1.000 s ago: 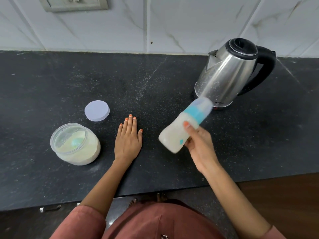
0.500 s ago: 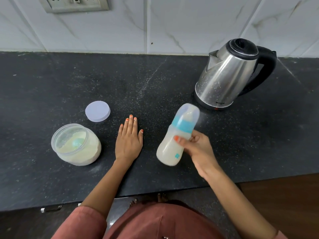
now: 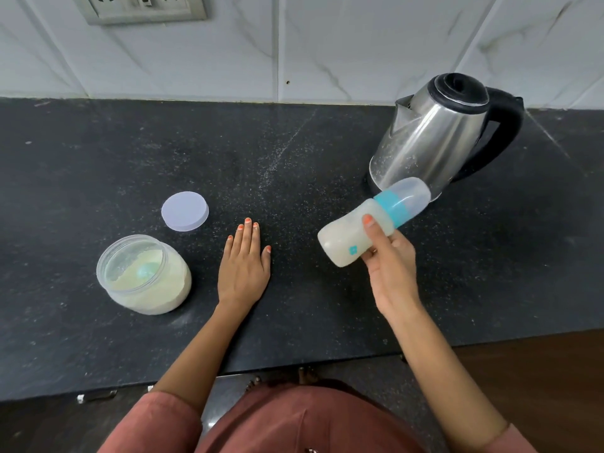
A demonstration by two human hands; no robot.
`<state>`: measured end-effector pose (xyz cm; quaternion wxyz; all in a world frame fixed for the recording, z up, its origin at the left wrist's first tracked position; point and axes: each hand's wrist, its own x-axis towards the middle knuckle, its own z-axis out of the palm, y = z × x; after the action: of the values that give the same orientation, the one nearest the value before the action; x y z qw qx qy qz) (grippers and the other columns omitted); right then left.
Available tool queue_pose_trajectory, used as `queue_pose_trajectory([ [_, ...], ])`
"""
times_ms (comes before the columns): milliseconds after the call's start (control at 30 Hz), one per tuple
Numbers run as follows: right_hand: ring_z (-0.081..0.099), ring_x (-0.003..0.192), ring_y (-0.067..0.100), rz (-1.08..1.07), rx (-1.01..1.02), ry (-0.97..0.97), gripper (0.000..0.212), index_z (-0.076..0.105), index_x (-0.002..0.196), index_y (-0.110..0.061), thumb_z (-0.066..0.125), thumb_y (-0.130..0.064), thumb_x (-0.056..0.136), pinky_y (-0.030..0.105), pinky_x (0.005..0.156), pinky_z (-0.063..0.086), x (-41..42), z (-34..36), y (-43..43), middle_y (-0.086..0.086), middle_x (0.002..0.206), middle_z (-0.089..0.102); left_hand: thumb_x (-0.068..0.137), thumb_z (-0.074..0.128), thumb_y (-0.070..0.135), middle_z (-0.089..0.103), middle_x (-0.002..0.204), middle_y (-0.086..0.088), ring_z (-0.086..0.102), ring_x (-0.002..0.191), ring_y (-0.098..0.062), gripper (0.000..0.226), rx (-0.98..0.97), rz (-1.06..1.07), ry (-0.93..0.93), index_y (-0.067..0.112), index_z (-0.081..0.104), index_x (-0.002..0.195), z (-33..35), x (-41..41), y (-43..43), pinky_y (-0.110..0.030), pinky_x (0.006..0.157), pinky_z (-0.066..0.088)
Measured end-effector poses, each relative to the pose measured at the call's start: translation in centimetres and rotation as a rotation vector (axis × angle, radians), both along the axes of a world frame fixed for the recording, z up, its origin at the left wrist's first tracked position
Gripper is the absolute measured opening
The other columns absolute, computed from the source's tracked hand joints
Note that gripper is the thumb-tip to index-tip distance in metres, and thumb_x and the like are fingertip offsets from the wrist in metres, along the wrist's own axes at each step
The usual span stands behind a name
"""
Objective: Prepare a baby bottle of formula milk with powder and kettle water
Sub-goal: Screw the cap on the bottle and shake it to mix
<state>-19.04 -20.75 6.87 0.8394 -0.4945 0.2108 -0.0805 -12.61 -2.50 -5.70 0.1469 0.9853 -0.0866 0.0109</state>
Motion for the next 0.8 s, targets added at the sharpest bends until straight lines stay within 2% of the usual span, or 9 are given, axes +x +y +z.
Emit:
queue_pose_trajectory([
  [67,0.066,0.089,0.01,0.159,-0.118,0.042,0.03,0.064,0.093,-0.016,0.069,-0.019,0.063,0.031,0.086,0.054,-0.7,-0.4,0.7,-0.004,0.089,0.072,0.099,0.024,0.031,0.008,0.155,-0.008,0.006,0.143,-0.02,0.053,0.002,0.0,0.002,0.006,0.011,0.145,0.0,0.0,0.0,-0.033,0.116,0.003],
  [167,0.068,0.085,0.009,0.396,-0.236,0.084,0.037,0.066,0.09,-0.016,0.072,-0.017,0.053,0.024,0.077,0.056,-1.6,-0.4,1.0,-0.005,0.083,0.074,0.099,0.024,0.031,0.008,0.155,-0.008,0.006,0.143,-0.02,0.053,0.0,0.001,0.004,0.007,0.011,0.145,0.1,0.0,0.0,-0.033,0.115,0.003],
  [333,0.067,0.086,0.008,-0.019,0.102,0.015,0.02,0.063,0.092,-0.018,0.062,-0.02,0.072,0.023,0.076,0.057,0.5,0.3,-0.5,-0.004,0.092,0.07,0.099,0.024,0.031,0.009,0.155,-0.008,0.007,0.143,-0.02,0.053,0.002,0.0,-0.004,0.006,0.012,0.145,0.0,0.0,0.0,-0.033,0.115,0.003],
  [400,0.068,0.084,0.008,0.08,0.046,0.039,0.024,0.063,0.091,-0.017,0.064,-0.021,0.068,0.024,0.076,0.057,0.0,0.0,-0.1,-0.004,0.088,0.072,0.099,0.023,0.032,0.008,0.155,-0.008,0.006,0.143,-0.02,0.053,0.007,0.001,-0.003,0.007,0.011,0.145,0.0,-0.1,0.0,-0.033,0.115,0.002],
  [500,0.068,0.085,0.01,0.366,-0.203,0.094,0.033,0.066,0.089,-0.016,0.07,-0.02,0.056,0.026,0.078,0.056,-1.4,-0.3,0.6,-0.004,0.083,0.074,0.099,0.022,0.032,0.007,0.155,-0.007,0.005,0.144,-0.019,0.053,0.009,0.003,-0.002,0.008,0.01,0.145,0.0,0.1,0.0,-0.032,0.115,0.001],
  [567,0.068,0.084,0.009,0.286,-0.14,0.069,0.031,0.066,0.089,-0.016,0.068,-0.018,0.059,0.024,0.076,0.056,-0.8,-0.2,0.1,-0.005,0.083,0.074,0.099,0.023,0.032,0.008,0.155,-0.008,0.006,0.143,-0.02,0.053,0.005,0.002,-0.005,0.007,0.01,0.145,0.0,0.1,0.0,-0.033,0.115,0.002],
  [633,0.067,0.086,0.008,0.06,0.051,0.04,0.021,0.064,0.09,-0.018,0.064,-0.018,0.069,0.025,0.078,0.056,0.4,0.2,-0.5,-0.004,0.089,0.072,0.099,0.023,0.032,0.009,0.155,-0.008,0.007,0.143,-0.02,0.053,-0.001,-0.001,-0.008,0.007,0.012,0.145,0.0,0.0,0.0,-0.033,0.115,0.003],
  [700,0.066,0.088,0.008,-0.05,0.083,0.036,0.013,0.062,0.091,-0.02,0.06,-0.016,0.079,0.026,0.081,0.056,0.9,0.1,-0.5,-0.005,0.093,0.069,0.099,0.024,0.032,0.009,0.155,-0.008,0.007,0.143,-0.02,0.053,0.003,-0.001,-0.006,0.007,0.012,0.145,-0.1,0.0,0.0,-0.033,0.115,0.003],
  [800,0.067,0.086,0.009,0.211,-0.132,0.09,0.023,0.064,0.09,-0.018,0.067,-0.016,0.067,0.026,0.08,0.056,-0.6,-0.5,0.6,-0.005,0.085,0.073,0.099,0.026,0.031,0.01,0.155,-0.009,0.008,0.143,-0.02,0.053,-0.004,0.002,-0.008,0.007,0.013,0.145,-0.1,0.0,0.0,-0.033,0.115,0.004],
])
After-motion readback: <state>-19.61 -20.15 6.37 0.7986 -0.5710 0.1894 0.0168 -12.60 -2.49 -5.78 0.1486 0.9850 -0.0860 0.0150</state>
